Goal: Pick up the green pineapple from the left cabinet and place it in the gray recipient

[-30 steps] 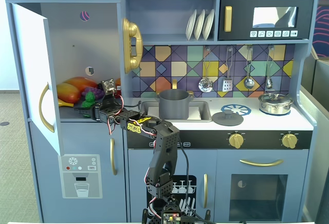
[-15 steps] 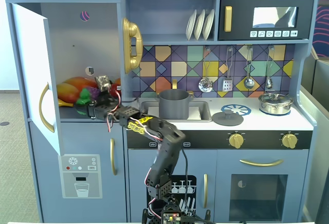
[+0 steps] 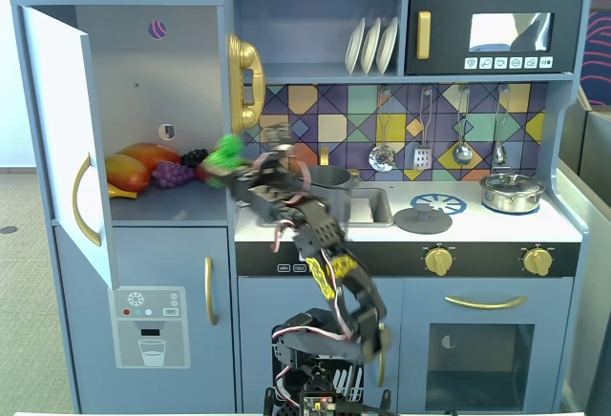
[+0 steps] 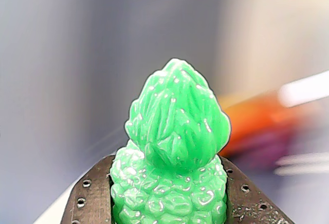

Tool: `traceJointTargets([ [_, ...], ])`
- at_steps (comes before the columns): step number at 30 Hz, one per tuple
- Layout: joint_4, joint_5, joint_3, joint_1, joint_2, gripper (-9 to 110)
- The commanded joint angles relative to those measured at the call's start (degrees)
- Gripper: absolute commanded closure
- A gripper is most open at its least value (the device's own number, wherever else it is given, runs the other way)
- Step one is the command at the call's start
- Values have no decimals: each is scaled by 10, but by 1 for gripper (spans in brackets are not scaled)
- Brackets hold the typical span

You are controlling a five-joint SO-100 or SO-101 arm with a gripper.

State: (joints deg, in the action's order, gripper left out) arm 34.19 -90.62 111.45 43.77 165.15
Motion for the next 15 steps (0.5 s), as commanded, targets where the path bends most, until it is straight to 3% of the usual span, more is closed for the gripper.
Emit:
traceJointTargets([
  [1,7,49,-8,-156,49,102],
  [7,-45,80,-16,-307,13,102],
  [15,-243,64,-29,-439,-210,102],
])
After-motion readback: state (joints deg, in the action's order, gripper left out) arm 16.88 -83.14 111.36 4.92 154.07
